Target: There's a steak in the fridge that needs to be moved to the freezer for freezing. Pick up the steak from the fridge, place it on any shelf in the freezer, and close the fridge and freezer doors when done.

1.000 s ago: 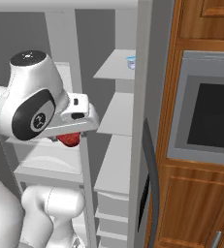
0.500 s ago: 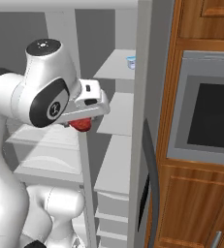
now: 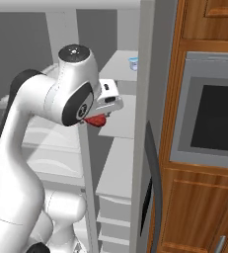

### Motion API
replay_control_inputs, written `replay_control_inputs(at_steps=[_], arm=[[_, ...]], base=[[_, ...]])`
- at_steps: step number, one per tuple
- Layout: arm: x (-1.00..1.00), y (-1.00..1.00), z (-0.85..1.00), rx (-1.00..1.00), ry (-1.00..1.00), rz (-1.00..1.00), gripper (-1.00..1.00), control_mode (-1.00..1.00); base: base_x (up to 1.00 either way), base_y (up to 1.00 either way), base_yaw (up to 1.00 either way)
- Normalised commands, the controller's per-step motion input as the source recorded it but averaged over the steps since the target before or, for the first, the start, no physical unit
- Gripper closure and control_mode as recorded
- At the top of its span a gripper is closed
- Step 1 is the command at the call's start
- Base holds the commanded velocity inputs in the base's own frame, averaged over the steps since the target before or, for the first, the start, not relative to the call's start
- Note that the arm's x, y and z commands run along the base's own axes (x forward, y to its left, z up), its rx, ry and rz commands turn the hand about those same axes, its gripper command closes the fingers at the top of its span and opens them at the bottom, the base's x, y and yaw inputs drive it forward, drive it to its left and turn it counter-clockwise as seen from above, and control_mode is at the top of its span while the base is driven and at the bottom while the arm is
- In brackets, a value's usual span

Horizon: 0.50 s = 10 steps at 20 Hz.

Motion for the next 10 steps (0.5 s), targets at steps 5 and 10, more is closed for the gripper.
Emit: replay_control_inputs(at_steps=[5,10], arm=[[0.50,-0.18,-0.40,0.00,-0.04,0.12,1.00,-1.00],[0.15,-0.02,-0.37,0.00,-0.01,0.07,1.00,-1.00]], base=[[0.00,0.00,0.00],[0.00,0.00,0.00]])
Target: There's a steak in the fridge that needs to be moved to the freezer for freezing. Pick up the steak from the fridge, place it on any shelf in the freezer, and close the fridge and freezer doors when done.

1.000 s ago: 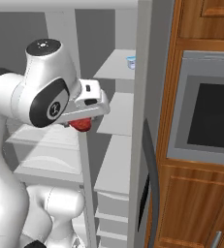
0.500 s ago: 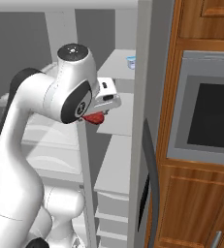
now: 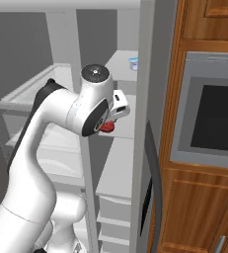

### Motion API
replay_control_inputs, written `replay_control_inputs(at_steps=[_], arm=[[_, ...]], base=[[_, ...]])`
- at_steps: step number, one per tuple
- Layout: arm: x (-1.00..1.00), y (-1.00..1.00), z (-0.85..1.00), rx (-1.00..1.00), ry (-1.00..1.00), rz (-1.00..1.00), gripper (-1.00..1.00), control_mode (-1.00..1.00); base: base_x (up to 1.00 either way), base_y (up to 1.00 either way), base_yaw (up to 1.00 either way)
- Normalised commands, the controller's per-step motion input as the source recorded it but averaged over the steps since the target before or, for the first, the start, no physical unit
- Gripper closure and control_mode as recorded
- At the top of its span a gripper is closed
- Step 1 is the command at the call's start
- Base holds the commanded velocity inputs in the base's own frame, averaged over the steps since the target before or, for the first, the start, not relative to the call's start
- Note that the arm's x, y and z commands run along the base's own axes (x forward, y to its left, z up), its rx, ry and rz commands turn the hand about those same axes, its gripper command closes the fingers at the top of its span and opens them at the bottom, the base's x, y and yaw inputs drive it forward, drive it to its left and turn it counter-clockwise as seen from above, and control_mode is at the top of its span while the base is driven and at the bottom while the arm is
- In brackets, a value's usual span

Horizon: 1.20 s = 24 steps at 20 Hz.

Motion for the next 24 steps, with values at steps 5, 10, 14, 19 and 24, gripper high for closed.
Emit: replay_control_inputs(at_steps=[5,10,14,19,24], arm=[[0.29,0.00,-0.26,0.00,0.00,0.01,1.00,-1.00],[0.29,0.00,-0.19,0.00,0.00,0.01,1.00,-1.00],[0.33,0.00,-0.29,0.00,0.00,0.01,1.00,-1.00],[0.49,0.00,-0.28,0.00,0.00,0.00,1.00,-1.00],[0.37,-0.16,-0.18,0.00,0.00,0.00,1.00,-1.00]], base=[[0.00,0.00,0.00],[0.00,0.00,0.00],[0.00,0.00,0.00],[0.00,0.00,0.00],[0.00,0.00,0.00]])
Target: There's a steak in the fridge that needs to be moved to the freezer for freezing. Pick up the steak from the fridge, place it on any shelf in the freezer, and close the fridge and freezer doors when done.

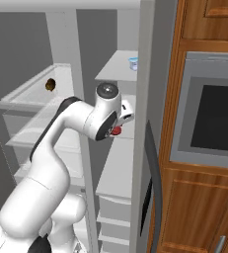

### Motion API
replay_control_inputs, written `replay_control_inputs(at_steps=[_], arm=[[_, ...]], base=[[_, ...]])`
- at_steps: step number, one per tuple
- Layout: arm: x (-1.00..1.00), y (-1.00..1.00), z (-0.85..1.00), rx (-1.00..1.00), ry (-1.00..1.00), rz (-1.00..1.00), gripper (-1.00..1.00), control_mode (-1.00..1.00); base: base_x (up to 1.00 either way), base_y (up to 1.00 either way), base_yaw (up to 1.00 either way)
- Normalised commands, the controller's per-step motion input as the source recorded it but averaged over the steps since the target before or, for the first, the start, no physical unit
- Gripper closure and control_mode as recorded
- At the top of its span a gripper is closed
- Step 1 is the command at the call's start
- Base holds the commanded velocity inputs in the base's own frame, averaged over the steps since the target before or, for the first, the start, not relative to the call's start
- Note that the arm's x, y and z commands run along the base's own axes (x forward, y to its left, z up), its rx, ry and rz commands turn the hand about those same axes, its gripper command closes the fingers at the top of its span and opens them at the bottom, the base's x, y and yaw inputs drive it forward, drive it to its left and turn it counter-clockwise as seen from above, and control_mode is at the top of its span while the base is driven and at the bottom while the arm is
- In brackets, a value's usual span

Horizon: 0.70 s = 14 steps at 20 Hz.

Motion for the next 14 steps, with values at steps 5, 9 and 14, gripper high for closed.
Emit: replay_control_inputs(at_steps=[5,9,14], arm=[[0.48,-0.06,-0.24,0.00,0.00,0.00,1.00,-1.00],[0.43,-0.07,-0.22,0.00,0.00,0.00,1.00,-1.00],[0.18,-0.34,-0.21,0.00,0.00,0.00,1.00,-1.00]], base=[[0.00,0.00,0.00],[0.00,0.00,0.00],[0.00,0.00,0.00]])
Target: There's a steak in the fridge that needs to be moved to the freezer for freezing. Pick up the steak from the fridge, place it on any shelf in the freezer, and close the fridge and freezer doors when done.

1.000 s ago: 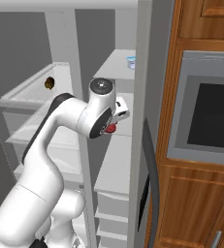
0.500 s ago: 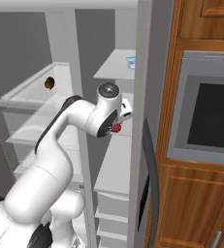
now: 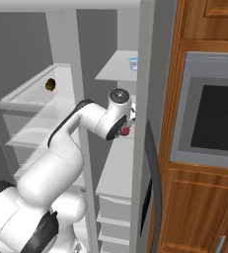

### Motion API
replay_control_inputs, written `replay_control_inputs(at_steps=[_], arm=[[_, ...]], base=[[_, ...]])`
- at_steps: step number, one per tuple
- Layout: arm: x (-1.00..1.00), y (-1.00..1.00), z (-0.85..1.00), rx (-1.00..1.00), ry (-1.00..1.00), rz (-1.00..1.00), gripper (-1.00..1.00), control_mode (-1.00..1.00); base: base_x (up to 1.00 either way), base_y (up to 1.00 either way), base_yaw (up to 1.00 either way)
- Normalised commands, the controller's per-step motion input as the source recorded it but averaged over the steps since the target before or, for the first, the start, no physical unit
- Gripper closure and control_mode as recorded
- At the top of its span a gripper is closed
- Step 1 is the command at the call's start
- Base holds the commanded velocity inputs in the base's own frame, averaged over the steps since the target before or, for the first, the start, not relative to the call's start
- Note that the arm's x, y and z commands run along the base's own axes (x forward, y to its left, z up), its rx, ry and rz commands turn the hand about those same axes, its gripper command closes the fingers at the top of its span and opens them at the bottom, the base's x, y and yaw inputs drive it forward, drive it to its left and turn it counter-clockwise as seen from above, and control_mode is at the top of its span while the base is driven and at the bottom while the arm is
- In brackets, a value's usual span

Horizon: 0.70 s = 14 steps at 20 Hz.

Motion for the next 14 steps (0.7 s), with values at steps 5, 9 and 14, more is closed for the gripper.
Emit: replay_control_inputs(at_steps=[5,9,14], arm=[[0.29,-0.10,-0.30,0.00,0.00,0.00,1.00,-1.00],[0.44,0.00,-0.29,0.00,0.00,0.00,1.00,-1.00],[0.35,-0.14,-0.21,0.00,0.00,0.00,1.00,-1.00]], base=[[0.00,0.00,0.00],[0.00,0.00,0.00],[0.00,0.00,0.00]])
